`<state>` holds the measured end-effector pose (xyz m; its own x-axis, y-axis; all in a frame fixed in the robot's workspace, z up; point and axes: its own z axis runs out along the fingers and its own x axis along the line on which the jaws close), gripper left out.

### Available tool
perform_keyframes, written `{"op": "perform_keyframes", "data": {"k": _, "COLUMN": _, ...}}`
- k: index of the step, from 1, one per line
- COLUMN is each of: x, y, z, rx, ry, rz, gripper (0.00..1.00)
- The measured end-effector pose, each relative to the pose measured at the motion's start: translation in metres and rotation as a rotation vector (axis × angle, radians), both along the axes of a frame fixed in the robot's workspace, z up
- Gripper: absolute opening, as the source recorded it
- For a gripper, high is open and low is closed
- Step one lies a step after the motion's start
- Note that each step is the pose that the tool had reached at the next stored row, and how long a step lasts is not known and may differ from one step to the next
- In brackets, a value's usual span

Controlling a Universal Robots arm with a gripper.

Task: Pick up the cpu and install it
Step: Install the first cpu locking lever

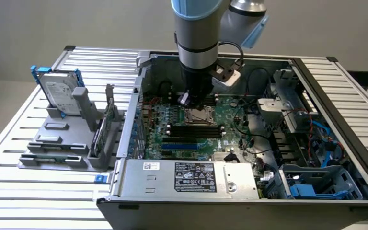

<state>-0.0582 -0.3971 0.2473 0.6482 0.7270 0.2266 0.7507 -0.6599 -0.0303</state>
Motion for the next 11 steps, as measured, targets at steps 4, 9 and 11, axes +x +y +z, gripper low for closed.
{"op": "perform_keyframes", "data": {"k": 4, "x": -0.004, "y": -0.0104, "z": 0.0024, "rx": 0.0000, "ry": -0.0001, "rz": 0.000, "gripper": 0.11}}
{"op": "perform_keyframes", "data": {"k": 9, "x": -0.016, "y": -0.0203, "z": 0.0025, "rx": -0.0001, "ry": 0.0001, "rz": 0.000, "gripper": 0.11}}
{"op": "perform_keyframes", "data": {"k": 11, "x": -0.020, "y": -0.0226, "z": 0.0025, "rx": 0.0001, "ry": 0.0010, "rz": 0.000, "gripper": 0.11}}
